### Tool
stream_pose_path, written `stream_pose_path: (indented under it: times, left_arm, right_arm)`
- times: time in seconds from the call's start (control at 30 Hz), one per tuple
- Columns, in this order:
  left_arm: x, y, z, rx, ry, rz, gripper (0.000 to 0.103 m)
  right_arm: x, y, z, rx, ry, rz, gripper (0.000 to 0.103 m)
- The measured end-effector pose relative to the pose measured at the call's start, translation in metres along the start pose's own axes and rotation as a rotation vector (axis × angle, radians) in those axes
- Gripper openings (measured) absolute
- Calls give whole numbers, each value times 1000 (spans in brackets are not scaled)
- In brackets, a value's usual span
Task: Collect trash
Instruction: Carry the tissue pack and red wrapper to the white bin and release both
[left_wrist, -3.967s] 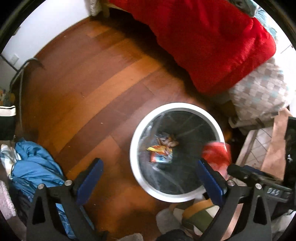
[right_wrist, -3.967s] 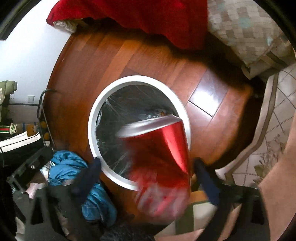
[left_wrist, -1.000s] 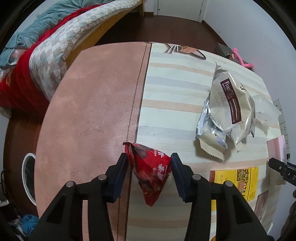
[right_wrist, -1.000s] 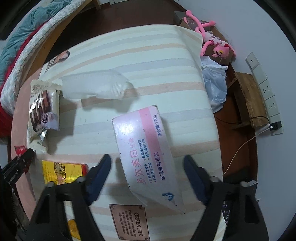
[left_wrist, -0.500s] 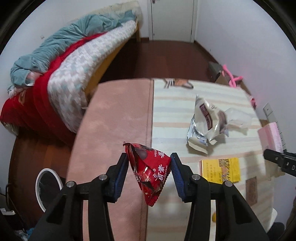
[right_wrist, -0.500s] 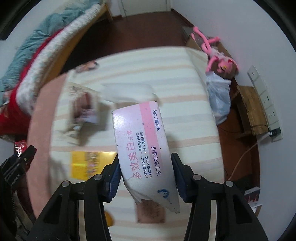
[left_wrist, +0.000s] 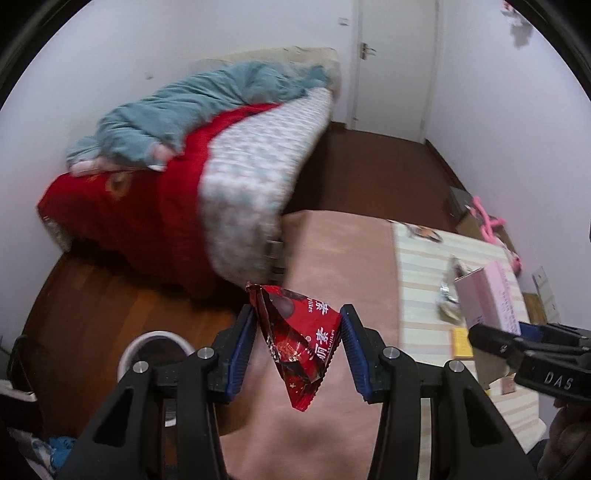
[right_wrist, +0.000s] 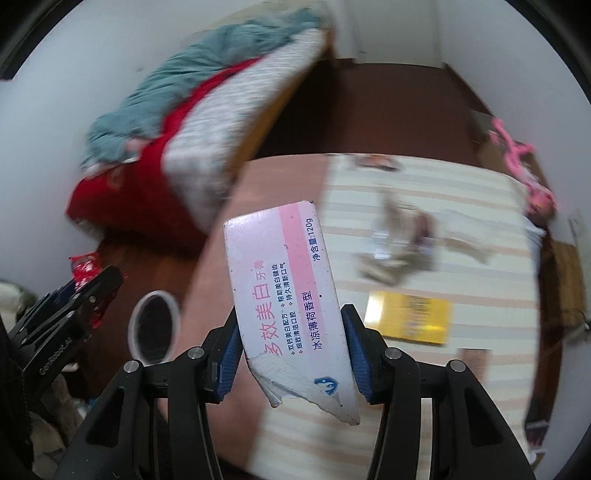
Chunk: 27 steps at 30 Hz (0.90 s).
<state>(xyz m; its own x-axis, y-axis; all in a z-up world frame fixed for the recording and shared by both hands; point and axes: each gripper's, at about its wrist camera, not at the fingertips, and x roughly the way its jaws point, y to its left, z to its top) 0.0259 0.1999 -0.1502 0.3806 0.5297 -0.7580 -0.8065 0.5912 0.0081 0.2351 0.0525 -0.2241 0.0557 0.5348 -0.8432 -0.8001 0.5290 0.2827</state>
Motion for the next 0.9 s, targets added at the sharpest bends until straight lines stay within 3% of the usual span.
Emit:
stream_pose_path:
  times: [0.13,0.3,0.5,0.7,0.9]
  left_arm:
    - [-11,60,-4,-57,-13,59,43]
    - [-2,143,-22,-162,27,126,43]
    - [48,240,-61,-283,162,186,43]
    - [124,328,-112,-460,358,146,43]
    - [181,373,-144,-609,476,58,44]
  right_arm:
    - [15,77,-2,-78,19,79,53]
    - [56,167,-10,-161,88,161,53]
    - [146,270,-26,-252,224,199,53]
    - [244,337,-43,-329,368,168,53]
    - [328,367,-52,-369,485,106,53]
